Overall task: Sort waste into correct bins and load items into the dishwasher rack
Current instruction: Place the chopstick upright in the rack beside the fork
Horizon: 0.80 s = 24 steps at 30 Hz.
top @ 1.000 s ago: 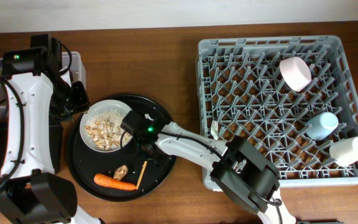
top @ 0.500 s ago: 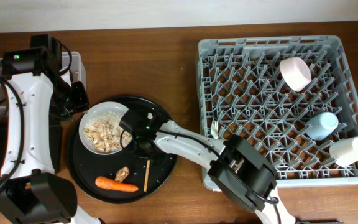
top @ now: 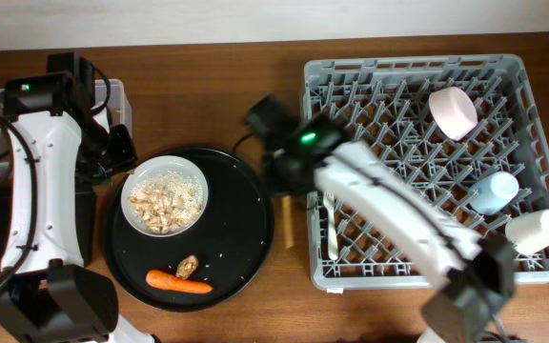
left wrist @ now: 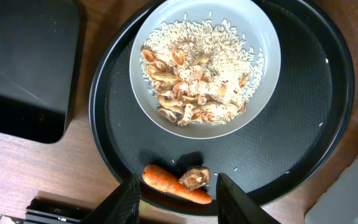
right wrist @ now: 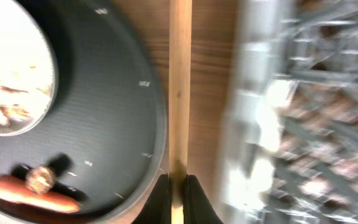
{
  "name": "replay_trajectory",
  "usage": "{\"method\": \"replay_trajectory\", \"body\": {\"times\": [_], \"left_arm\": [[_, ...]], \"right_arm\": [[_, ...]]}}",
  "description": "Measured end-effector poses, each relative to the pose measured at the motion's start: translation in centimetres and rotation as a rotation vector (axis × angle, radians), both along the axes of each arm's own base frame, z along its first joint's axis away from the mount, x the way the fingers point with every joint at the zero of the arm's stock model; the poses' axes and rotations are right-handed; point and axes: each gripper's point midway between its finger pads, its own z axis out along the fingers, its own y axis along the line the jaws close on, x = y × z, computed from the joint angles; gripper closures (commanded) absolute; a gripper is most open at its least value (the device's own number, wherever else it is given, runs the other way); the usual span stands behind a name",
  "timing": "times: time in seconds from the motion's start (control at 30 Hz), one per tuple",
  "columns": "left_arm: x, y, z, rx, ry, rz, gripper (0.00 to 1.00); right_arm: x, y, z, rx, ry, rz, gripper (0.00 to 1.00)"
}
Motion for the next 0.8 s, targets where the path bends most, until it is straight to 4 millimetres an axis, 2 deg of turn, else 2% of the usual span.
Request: {"method": "replay_trajectory", "body": {"times": [0.03,0.07,0.17,0.23,0.37,0.4,0.43,0.57,0.63,0.67,0.73,0.8], "left_arm": [[0.0,0.0,0.0,0.0,-0.002,0.0,0.61],[0.0,0.0,0.0,0.0,-0.002,0.0,0.61],[0.1,0.0,0.0,0.0,-0.002,0.0,0.61],[0.1,0.0,0.0,0.0,-0.003,0.0,0.61],[0.1,0.0,0.0,0.0,-0.006,0.0,0.61],[0.1,0.0,0.0,0.0,-0.006,0.0,0.61],[0.1,0.0,0.0,0.0,-0.005,0.0,0.6],[0.2,0.0,0.0,0.0,-0.009,0.0,0.6],[0.2,0.0,0.0,0.0,-0.009,0.0,0.6],[0.2,0.0,0.0,0.0,-0.01,0.0,0.6],[0.5,0.0,0.0,0.001,-0.02,-0.001,0.55],[1.3,-0.6,0.1,-0.014,-0.053,-0.016,0.48]], "right_arm": [[0.1,-2.8,0.9,-0.029,0.01,-0.006,0.96],[0.0,-4.3,1.1,-0.05,0.027,-0.003,0.96],[-0.2,-6.4,-0.3,-0.095,0.074,0.018,0.96],[-0.5,-6.7,-2.1,-0.112,0.1,0.031,0.96],[-1.1,-7.1,-7.8,-0.128,0.124,0.045,0.95],[-0.9,-7.0,-8.7,-0.124,0.115,0.047,0.95],[-0.8,-6.9,-9.5,-0.118,0.103,0.048,0.79],[-0.5,-6.7,-10.0,-0.111,0.086,0.055,0.65],[-1.0,-7.0,-9.4,-0.124,0.113,0.055,0.57],[-1.1,-7.1,-8.6,-0.132,0.12,0.054,0.5],[0.3,-7.3,-4.9,-0.141,0.06,0.042,0.39],[2.3,-8.6,1.0,-0.091,-0.071,-0.021,0.27]]}}
